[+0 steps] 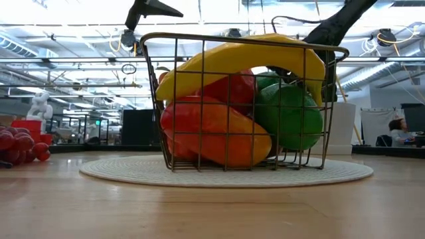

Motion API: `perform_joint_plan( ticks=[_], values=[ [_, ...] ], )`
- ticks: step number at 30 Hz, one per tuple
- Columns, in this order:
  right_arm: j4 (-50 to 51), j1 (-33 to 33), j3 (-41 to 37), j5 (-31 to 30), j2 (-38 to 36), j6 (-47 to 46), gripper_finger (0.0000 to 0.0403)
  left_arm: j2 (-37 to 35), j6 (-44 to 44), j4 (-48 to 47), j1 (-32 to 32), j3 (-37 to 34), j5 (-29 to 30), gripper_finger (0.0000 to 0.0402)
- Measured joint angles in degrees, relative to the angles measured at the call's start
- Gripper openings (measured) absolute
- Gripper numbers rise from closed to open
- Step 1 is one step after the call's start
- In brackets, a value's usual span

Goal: Build produce basket
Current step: Put the green cucumber into the black wire basket

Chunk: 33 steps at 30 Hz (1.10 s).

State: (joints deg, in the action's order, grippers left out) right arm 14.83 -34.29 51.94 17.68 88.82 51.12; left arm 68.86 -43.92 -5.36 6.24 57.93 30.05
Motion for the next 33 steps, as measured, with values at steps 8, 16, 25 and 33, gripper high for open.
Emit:
perform_joint_plan(
  ticks=[8,16,25,33],
  values=[
    [3.42,3.61,1.93,-10.29,3.19,2.92,0.0238,0.02,0.93,9.62,0.66,0.00,0.03,0.0195],
    [3.42,3.10,4.02,-10.17,4.73,5.31,0.0238,0.02,5.73,13.26,2.78,0.00,0.04,0.0195],
    [0.69,1.67,3.98,-10.17,7.67,8.03,0.0238,0.02,4.80,13.33,3.55,0.00,-0.01,0.0195],
    [-0.60,1.26,5.46,-10.00,7.65,8.14,0.0238,0.02,4.83,13.33,4.04,0.00,-0.01,0.0195]
  ],
)
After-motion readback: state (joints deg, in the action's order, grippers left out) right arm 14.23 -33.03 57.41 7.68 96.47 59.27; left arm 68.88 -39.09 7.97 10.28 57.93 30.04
